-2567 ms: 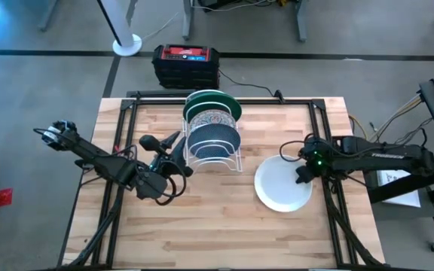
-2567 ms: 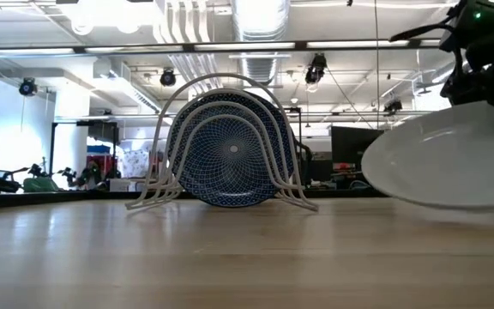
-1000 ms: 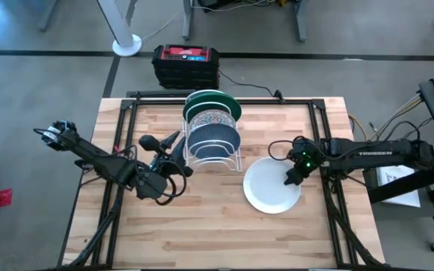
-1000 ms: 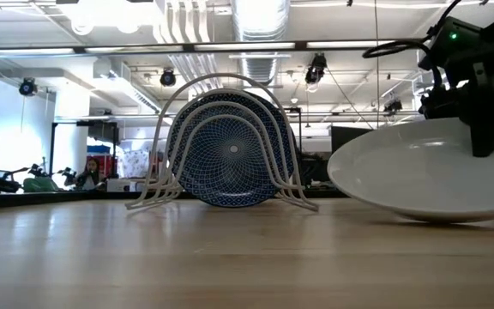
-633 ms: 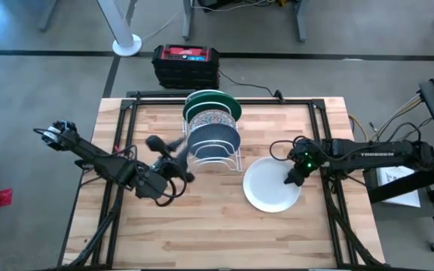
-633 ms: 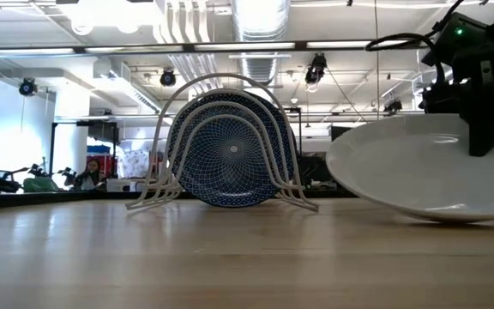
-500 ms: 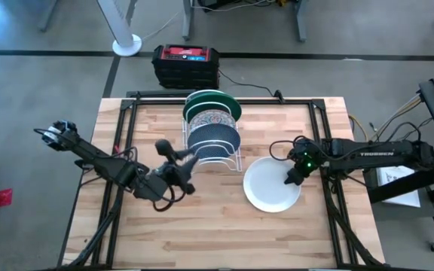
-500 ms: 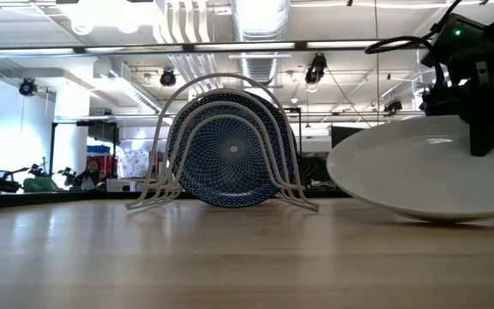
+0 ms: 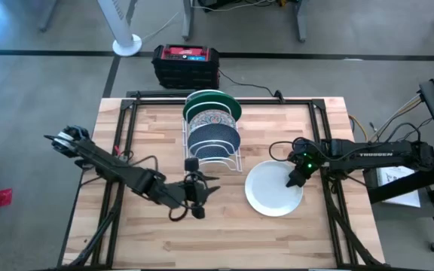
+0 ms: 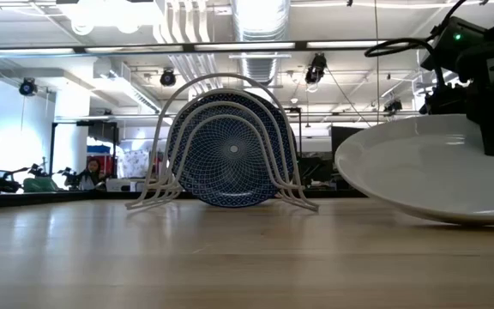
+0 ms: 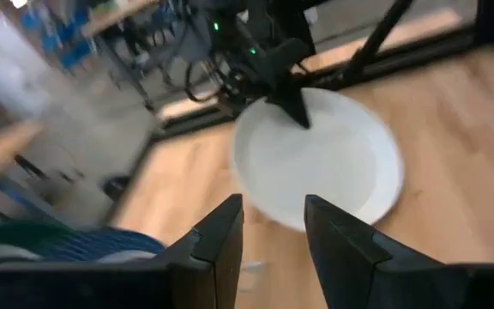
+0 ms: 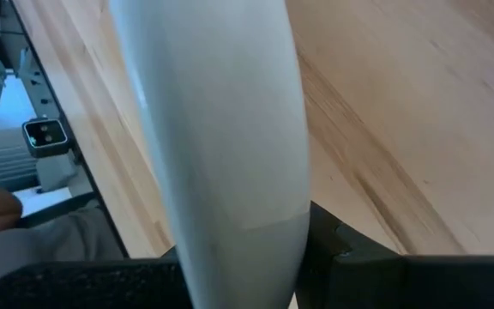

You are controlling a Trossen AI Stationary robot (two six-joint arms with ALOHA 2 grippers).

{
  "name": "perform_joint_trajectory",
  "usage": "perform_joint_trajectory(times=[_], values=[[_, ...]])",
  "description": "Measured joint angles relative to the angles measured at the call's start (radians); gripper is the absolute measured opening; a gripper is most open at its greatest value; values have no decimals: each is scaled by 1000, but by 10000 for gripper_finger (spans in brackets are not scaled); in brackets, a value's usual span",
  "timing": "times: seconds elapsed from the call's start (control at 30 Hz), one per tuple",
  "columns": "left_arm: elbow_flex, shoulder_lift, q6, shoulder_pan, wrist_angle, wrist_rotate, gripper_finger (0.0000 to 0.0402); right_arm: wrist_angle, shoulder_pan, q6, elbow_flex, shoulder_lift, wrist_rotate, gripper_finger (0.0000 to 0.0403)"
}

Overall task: Sort dishes
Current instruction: Remove the white plate from the dish rack

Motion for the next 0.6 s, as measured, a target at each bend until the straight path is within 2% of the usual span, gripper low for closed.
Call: perform_joint_trajectory(times=[0.07,0.3,0.43,0.6], values=[[1,33,-97,5,29,19,116,0,0,-19,0,-4,0,51],[91,114,-162,14,26,161,116,-4,23,-156,0,-26,15,51],[150,225,-279,27,10,167,117,8,55,-159,0,-34,38,51],[227,326,-468,64,-36,356,132,40,101,-166,1,-43,62,51]])
